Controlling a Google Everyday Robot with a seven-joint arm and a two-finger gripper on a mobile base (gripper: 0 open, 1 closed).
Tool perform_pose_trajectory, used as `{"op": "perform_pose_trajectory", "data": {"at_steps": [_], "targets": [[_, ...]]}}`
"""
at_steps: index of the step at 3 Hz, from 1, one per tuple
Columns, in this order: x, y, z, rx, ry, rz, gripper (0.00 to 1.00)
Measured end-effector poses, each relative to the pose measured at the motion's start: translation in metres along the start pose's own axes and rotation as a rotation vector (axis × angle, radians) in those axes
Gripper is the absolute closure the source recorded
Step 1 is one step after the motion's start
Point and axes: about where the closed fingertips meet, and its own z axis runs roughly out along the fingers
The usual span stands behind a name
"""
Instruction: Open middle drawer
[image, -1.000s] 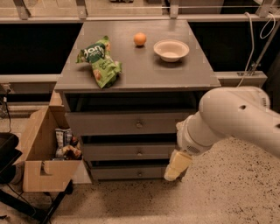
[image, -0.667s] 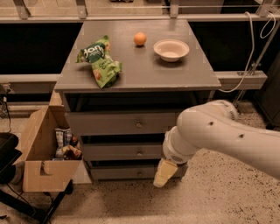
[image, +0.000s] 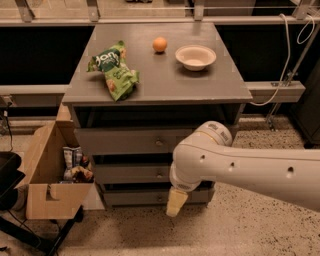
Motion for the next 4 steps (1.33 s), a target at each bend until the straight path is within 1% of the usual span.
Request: {"op": "perform_pose_trajectory", "data": {"at_steps": [1, 2, 3, 4], "targets": [[0.001, 0.000, 0.000, 0.001, 0.001, 0.002, 0.00], [-0.004, -0.002, 0.020, -0.004, 0.043, -0.014, 0.00], [-0.002, -0.013, 0.069, -0.012, 0.117, -0.041, 0.00], [0.005, -0.029, 0.111, -0.011, 0.170, -0.063, 0.00]]}}
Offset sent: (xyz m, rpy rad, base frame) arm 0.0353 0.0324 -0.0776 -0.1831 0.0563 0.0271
